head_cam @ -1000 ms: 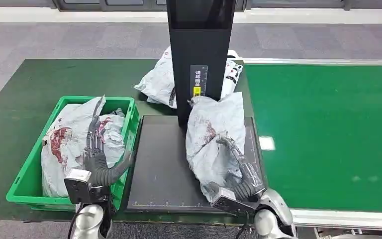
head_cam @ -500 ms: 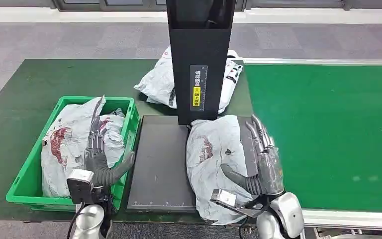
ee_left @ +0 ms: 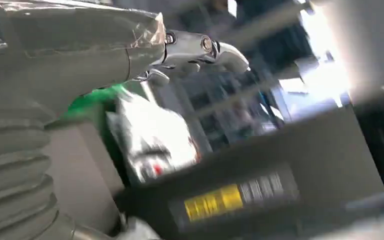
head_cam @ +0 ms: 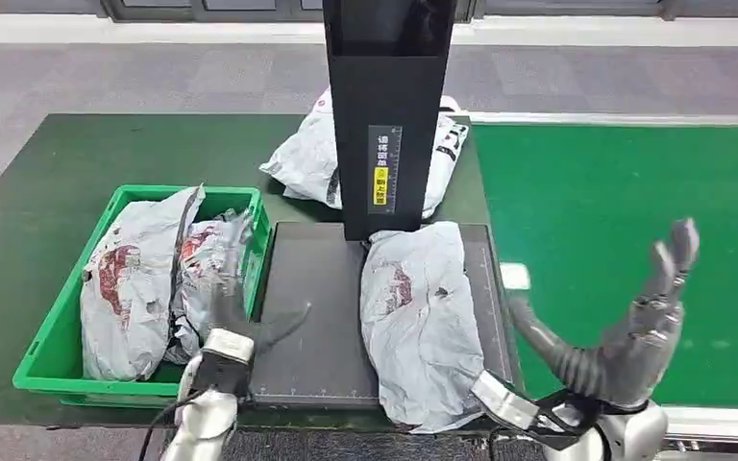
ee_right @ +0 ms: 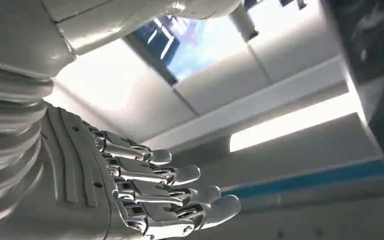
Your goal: Moved the parcel from conveyor to table for the left to box.
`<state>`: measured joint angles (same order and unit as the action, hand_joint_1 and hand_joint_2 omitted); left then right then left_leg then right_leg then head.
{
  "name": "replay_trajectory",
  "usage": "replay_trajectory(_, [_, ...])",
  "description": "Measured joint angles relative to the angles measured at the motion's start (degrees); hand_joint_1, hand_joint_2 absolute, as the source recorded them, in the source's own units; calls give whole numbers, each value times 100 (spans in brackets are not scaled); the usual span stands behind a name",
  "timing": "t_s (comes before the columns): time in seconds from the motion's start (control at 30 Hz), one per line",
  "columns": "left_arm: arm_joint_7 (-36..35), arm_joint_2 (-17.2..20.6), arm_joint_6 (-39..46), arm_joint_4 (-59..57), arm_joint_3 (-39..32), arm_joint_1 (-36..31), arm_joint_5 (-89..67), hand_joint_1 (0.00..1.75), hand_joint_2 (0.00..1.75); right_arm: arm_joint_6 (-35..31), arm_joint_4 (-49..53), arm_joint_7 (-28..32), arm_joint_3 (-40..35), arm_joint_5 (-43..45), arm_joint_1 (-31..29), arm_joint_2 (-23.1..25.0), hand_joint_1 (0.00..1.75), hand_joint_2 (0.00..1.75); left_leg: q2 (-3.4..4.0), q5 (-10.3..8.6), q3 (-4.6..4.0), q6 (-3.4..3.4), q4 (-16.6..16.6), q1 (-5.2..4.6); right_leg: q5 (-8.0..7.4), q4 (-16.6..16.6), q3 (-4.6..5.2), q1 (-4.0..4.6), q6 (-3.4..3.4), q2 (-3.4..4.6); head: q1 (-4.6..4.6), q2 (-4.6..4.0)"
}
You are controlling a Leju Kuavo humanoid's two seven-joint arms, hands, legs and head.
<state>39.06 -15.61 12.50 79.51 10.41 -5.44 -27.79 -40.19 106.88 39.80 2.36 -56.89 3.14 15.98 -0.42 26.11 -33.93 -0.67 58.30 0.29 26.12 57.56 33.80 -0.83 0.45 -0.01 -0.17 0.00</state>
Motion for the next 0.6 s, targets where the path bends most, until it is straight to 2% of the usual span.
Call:
replay_trajectory(0.3, [-685,-310,911,-2334,997,-1590,-589,0,175,7,13,42,332,-79,-185,13,0,175,-2,-16,-1,12,2,-4,-22,0,-11,-2,11,-2,4,0])
replay_trajectory(0.4, [-995,-420,1056,-3060,1265,-1890,-811,0,175,7,13,35,349,-41,-189,13,0,175,-2,-16,-1,12,1,-6,-22,0,-9,-4,11,-2,4,0])
replay_trajectory(0.6, [-1188,-494,1139,-3873,1521,-2183,-950,0,175,7,11,33,428,-15,-195,13,0,175,-2,-15,-5,12,0,-6,-19,0,-6,-4,12,-1,2,0])
